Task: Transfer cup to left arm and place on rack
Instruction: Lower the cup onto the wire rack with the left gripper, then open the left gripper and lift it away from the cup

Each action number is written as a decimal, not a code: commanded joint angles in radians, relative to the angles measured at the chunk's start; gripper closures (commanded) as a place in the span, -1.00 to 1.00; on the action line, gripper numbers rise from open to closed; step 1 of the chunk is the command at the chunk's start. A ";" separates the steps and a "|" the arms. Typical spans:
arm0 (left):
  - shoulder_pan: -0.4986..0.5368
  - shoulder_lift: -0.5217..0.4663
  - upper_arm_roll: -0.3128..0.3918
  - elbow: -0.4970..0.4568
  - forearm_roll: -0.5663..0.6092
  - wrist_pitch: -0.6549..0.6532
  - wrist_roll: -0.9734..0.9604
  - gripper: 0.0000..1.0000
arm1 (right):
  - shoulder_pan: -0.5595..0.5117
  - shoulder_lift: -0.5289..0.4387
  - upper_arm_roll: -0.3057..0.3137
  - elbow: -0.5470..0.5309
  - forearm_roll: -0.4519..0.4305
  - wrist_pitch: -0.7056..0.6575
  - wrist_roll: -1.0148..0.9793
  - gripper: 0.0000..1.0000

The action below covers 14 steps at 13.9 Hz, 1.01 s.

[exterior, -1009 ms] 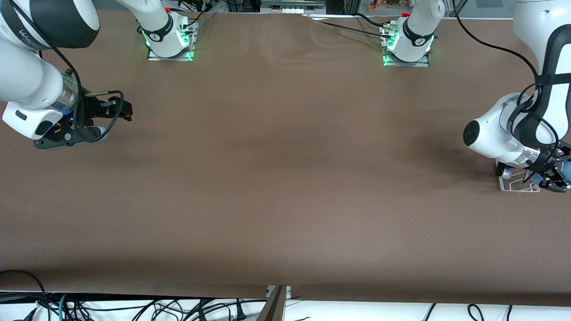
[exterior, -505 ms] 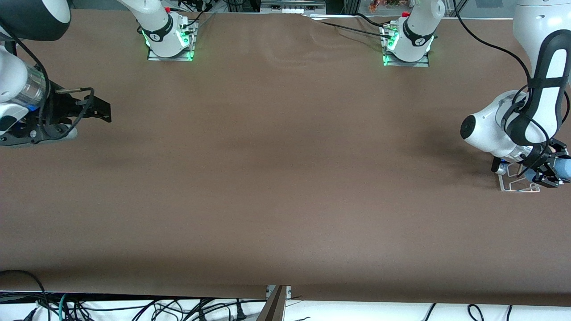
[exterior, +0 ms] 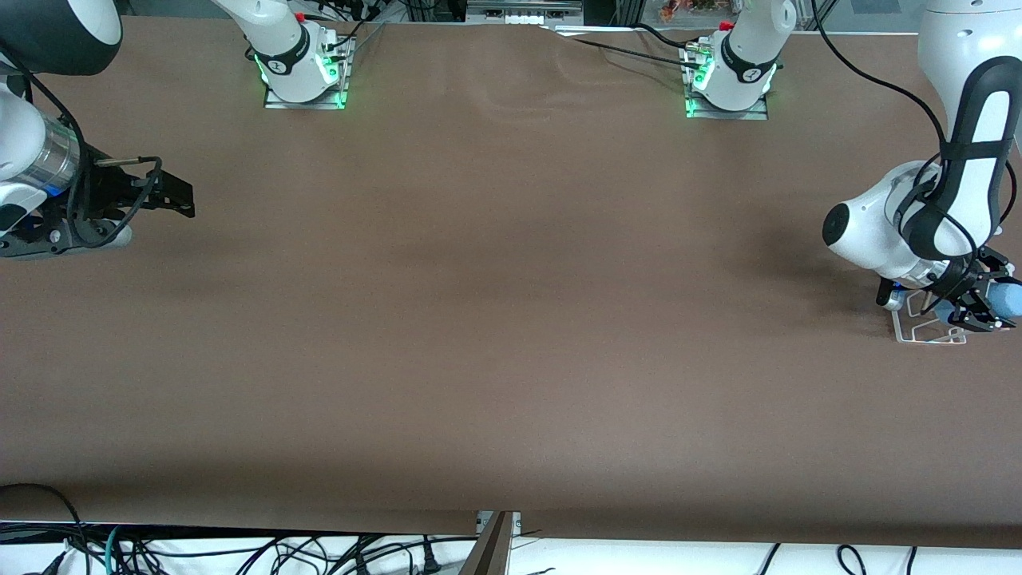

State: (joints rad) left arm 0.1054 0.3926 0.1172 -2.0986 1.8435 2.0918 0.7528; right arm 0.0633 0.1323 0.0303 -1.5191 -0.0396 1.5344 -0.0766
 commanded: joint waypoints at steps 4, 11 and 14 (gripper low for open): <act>-0.010 -0.060 0.001 0.029 -0.057 0.005 -0.009 -1.00 | -0.054 -0.036 0.053 -0.039 -0.029 0.032 -0.032 -0.99; -0.018 -0.141 -0.010 0.392 -1.066 -0.193 -0.021 -1.00 | -0.051 -0.034 0.053 -0.029 -0.028 0.036 -0.031 -0.99; -0.044 -0.143 -0.033 0.541 -1.314 -0.447 -0.030 -1.00 | -0.051 -0.030 0.053 -0.027 -0.029 0.049 -0.032 -0.99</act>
State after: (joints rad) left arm 0.0784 0.2298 0.0998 -1.6597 0.6529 1.7767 0.7331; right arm 0.0317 0.1274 0.0636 -1.5223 -0.0544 1.5676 -0.0916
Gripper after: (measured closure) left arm 0.000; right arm 0.004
